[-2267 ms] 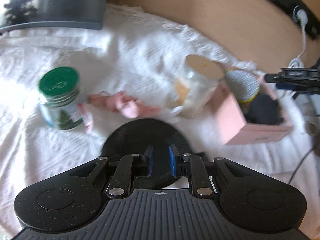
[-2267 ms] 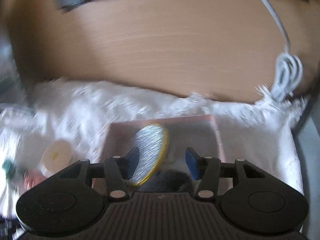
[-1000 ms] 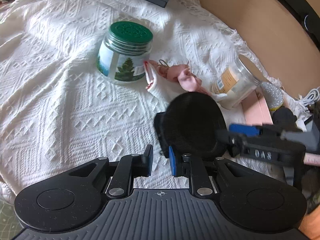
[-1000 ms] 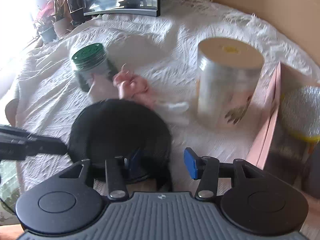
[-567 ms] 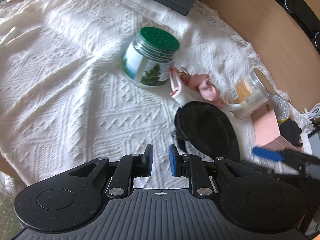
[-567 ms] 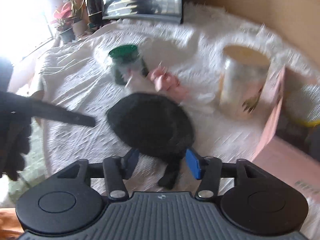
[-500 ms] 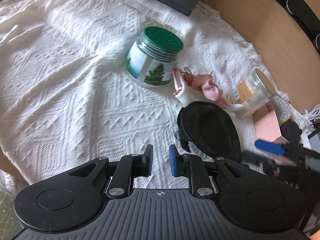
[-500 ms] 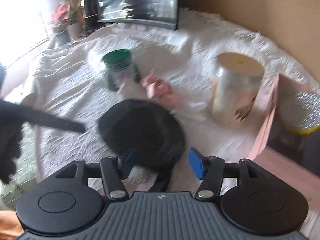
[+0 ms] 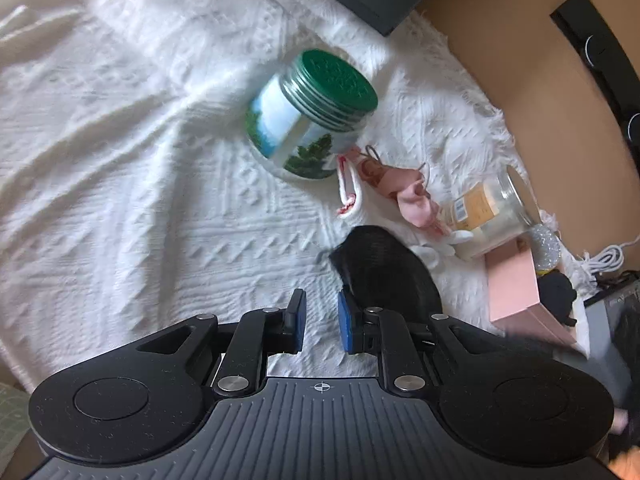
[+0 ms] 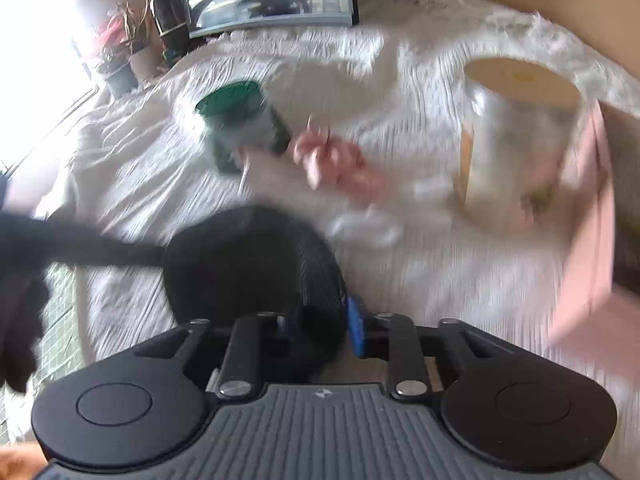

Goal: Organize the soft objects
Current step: 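Grasp the pink ribbon tie with the left tool, then grasp the black round mesh pad by its strap with the right tool while left tool holds the ribbon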

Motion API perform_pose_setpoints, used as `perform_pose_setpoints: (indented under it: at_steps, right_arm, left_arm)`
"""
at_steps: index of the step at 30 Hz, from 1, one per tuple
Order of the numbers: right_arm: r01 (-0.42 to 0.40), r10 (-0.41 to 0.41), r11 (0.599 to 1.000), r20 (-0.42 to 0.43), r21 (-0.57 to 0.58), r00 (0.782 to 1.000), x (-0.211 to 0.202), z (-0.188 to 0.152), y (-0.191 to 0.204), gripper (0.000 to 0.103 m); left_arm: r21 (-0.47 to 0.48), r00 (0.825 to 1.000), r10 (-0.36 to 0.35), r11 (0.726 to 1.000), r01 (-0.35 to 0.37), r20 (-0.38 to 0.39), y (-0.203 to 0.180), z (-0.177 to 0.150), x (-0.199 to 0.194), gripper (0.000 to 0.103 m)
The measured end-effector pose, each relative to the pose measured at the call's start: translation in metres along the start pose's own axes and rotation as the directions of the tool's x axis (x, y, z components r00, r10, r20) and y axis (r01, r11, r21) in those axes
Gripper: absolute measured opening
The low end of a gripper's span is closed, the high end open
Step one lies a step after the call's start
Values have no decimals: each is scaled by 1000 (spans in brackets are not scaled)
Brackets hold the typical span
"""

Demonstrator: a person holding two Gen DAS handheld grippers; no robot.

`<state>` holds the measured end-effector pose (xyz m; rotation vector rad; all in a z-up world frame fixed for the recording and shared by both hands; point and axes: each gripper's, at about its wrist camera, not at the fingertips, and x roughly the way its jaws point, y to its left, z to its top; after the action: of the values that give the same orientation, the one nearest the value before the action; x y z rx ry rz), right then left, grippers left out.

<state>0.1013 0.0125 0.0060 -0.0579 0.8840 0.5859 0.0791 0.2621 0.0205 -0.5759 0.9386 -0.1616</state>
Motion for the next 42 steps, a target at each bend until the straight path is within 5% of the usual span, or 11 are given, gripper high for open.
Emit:
perform_pose_setpoints:
  at_steps: [6,10,13,15,16,19,25,35,42]
  right_arm:
    - [23,-23,997,0,78,1000,-37,-34,-10,9]
    - [126,-128,988,21,88,992,-61,-48,-20,10]
    - [226,-232,967,44,115,972,-74,-60,-31,23]
    - [280,-289,951,47,133,956,-74,-66,-38,42]
    - [312,-320,940,42,142,946,-72,-70,-41,42]
    - [361,-370,920,28,152,929,-67,-79,-49,44]
    - [454,-468,880,103,140,877,-64,-92,-47,73]
    - [438,-475,873,166,214,864,-64,-106,-57,98]
    - [431,-463,880,159,200,872,-60,-104,-57,103]
  left_arm:
    - [101,992,-89,990,97,-87,-46,-1,40,18]
    - [225,969,-184,950,218,-164,-84,-3,48,19]
    - [320,990,-141,938,134,-1,-98,3,26,20]
    - [327,989,-100,943,60,108,-101,15,20,20]
    - [310,989,-70,950,26,134,-100,22,23,20]
    - [279,990,16,959,-56,143,-99,39,46,20]
    - [322,978,175,925,-202,111,-101,51,91,23]
    - [387,986,160,907,-167,52,-117,45,115,23]
    - [412,985,146,895,-172,94,-118,43,118,23]
